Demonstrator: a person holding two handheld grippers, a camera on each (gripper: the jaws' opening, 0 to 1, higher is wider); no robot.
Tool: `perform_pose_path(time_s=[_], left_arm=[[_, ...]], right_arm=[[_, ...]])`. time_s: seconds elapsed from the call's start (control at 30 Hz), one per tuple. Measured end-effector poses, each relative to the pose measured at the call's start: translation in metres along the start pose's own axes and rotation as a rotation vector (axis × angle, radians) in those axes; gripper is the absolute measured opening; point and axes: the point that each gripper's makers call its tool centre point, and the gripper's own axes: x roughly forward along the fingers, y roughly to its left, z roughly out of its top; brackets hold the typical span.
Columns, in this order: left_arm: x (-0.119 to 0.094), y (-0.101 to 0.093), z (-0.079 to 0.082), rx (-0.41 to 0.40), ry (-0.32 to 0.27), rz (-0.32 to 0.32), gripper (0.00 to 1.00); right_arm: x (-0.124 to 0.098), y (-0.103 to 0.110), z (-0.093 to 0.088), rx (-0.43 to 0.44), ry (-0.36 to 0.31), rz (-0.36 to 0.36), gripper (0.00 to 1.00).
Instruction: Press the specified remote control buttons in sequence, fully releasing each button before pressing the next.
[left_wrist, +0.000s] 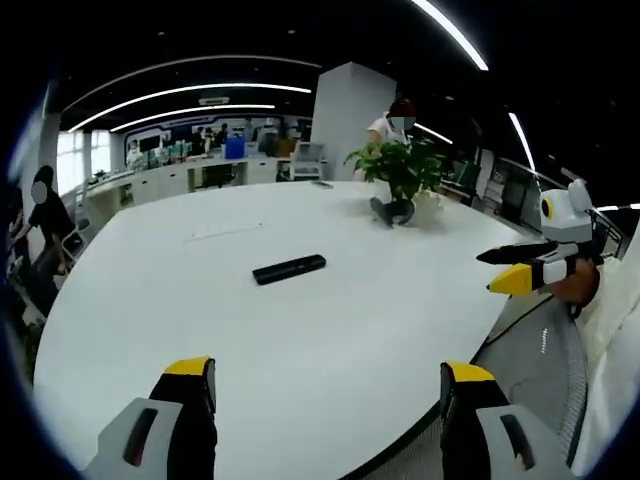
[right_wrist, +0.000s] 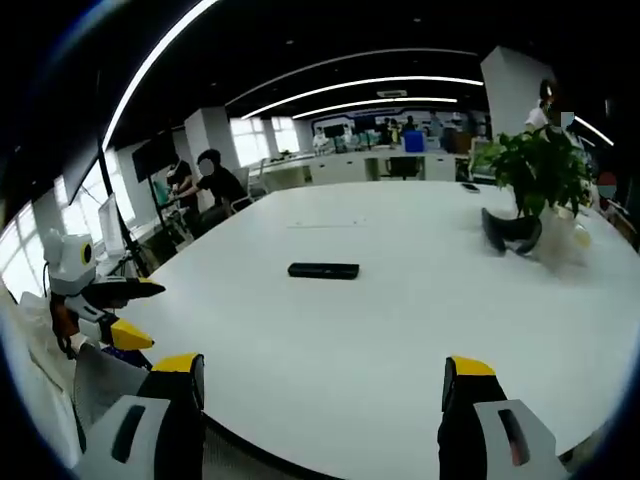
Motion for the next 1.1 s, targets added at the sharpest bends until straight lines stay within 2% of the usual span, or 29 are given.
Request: perform_pose_path(time_s=[0.8,1.1], left_arm=[[-0.0008,0.0056,-0.0005,-0.007,-0.009,0.009,0.96],[0.0001,0.0081,0.0040,-0.004,-0.016,0.011,0.96]], right_arm=[[0.0010,0.0005,0.0028,-0.008,-0.001,-0.002,0.99],[0.0006,-0.0012,0.0033,-0.005,-0.004,-0.006,0.99]])
